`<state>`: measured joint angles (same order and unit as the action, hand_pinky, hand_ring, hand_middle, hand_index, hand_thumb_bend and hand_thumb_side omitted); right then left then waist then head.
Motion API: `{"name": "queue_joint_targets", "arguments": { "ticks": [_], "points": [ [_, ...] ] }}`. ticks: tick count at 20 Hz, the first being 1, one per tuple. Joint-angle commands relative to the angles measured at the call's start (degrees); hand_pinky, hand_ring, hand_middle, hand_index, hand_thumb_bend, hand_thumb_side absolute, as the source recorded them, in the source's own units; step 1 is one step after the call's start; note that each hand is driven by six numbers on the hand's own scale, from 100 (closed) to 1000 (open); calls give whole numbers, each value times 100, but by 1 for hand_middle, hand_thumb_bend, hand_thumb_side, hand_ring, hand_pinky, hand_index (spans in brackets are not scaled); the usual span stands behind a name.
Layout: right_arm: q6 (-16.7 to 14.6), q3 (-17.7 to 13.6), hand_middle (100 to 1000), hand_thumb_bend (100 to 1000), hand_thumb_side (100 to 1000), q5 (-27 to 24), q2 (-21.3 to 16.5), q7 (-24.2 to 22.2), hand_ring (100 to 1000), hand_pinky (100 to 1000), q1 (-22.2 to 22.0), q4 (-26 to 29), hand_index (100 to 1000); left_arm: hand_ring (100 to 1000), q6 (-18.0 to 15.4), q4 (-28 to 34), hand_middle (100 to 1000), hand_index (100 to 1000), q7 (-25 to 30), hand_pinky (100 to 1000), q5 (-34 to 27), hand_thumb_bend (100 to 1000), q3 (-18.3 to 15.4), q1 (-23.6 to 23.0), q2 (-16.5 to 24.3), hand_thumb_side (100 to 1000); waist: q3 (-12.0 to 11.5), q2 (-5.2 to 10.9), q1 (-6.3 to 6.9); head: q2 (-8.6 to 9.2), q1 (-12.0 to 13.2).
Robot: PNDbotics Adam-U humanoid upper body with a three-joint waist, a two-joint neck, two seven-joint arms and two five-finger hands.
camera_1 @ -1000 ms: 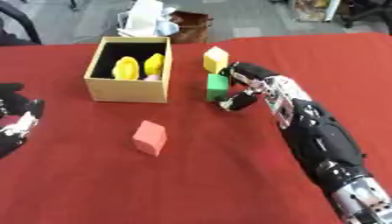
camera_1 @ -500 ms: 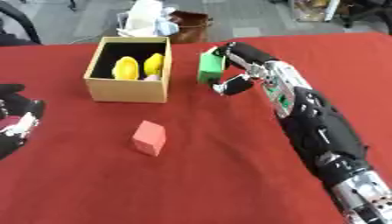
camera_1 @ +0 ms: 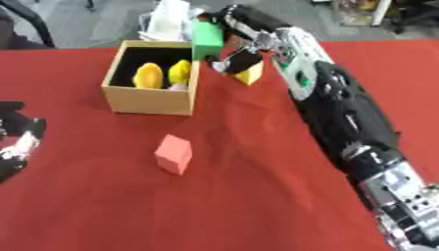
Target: Pick up objects on the table and place them in the box.
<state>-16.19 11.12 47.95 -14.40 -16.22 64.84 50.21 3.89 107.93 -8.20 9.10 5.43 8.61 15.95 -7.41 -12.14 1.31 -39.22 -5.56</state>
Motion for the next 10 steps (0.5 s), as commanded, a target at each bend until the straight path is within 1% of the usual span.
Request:
{"name": "queue_joint_targets", "arguments": {
  "ticks": [1,4,5,6,7,9,10],
  "points": [
    [132,-211,564,100,302,295,175,87,624,712,190,-284,730,533,-66,19,511,720,48,611,-38,415,32,81,-82,372,-79,76,-62,88,-143],
    [217,-342,584,100,329,555,393,213,637,714,219,-572,770,533,-111,-9,510,720,83,615,-48,413,67,96,-148,373,-188,53,-65,95,-246],
    [239,-368,614,100,375,643,445,250,653,719,224,-646,811,533,-121,-16,510,720,93,616,-50,412,75,102,-160,374,-211,48,-67,93,-274],
    [268,-389,642,100,395,741,493,289,666,722,224,-717,828,533,-130,-22,510,720,105,617,-53,412,83,108,-173,374,-233,43,-69,91,-303],
    [284,-407,702,145,451,841,530,330,694,733,223,-771,868,532,-136,-27,510,720,114,617,-54,412,89,111,-182,375,-247,39,-71,91,-320],
    [291,-425,741,182,493,1027,577,398,715,742,209,-844,889,532,-145,-36,510,720,127,618,-50,411,91,107,-187,376,-261,34,-81,88,-335],
    [282,-436,749,188,498,1098,588,422,721,745,203,-869,894,533,-148,-40,510,720,128,619,-49,411,87,102,-188,376,-262,33,-88,84,-338]
  ]
}}
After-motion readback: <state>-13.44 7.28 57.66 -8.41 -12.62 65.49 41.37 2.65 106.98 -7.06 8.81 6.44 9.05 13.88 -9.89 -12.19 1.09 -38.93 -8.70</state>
